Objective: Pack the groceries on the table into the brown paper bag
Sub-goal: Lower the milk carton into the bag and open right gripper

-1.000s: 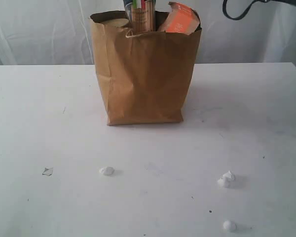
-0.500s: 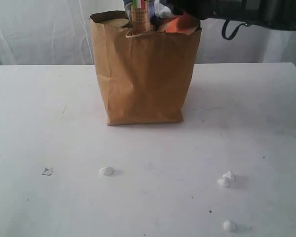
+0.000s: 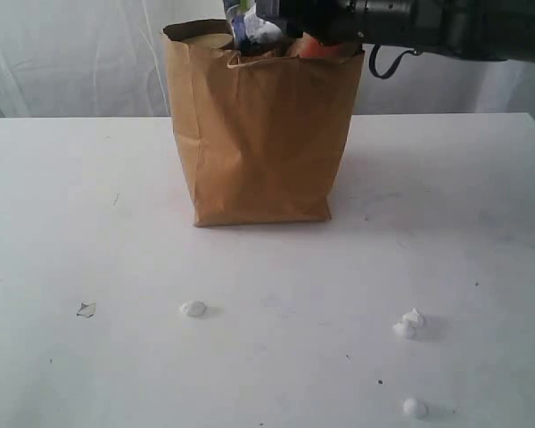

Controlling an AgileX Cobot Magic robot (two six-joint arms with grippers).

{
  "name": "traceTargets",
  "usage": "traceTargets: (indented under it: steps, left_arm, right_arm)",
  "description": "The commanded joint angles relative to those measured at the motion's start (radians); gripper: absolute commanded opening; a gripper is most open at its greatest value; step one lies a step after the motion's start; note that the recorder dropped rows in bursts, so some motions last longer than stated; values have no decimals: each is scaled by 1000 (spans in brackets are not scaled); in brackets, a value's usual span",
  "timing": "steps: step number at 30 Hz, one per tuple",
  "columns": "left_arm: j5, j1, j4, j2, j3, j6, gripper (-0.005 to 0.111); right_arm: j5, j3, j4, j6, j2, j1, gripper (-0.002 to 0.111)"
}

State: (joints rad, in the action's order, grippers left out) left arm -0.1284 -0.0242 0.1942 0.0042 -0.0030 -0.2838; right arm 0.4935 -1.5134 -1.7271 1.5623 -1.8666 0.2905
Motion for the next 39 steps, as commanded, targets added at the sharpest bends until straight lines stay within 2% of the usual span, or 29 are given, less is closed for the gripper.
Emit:
traceTargets:
  steps: [1,6,8,13,32,34,39]
  left_arm:
    - [0,2,10,-4,3,-5,0]
    - [0,2,10,-4,3,-5,0]
    - [0,2,10,-4,3,-5,0]
    - [0,2,10,-4,3,-5,0]
    - [0,2,10,-4,3,-5,0]
    - [0,2,10,-4,3,-5,0]
    - [0,2,10,-4,3,-5,0]
  right_arm:
    - [17,-14,-17,2,5,-1,16]
    - [17,-14,-17,2,5,-1,22]
    - [17,-14,-17,2,5,-1,33]
    - [13,-14,-17,2,5,-1,45]
    - [15,-14,-17,0,5,-1,46]
    - [15,-14,-17,0,5,-1,49]
    - [18,-14,-17,0,5,-1,67]
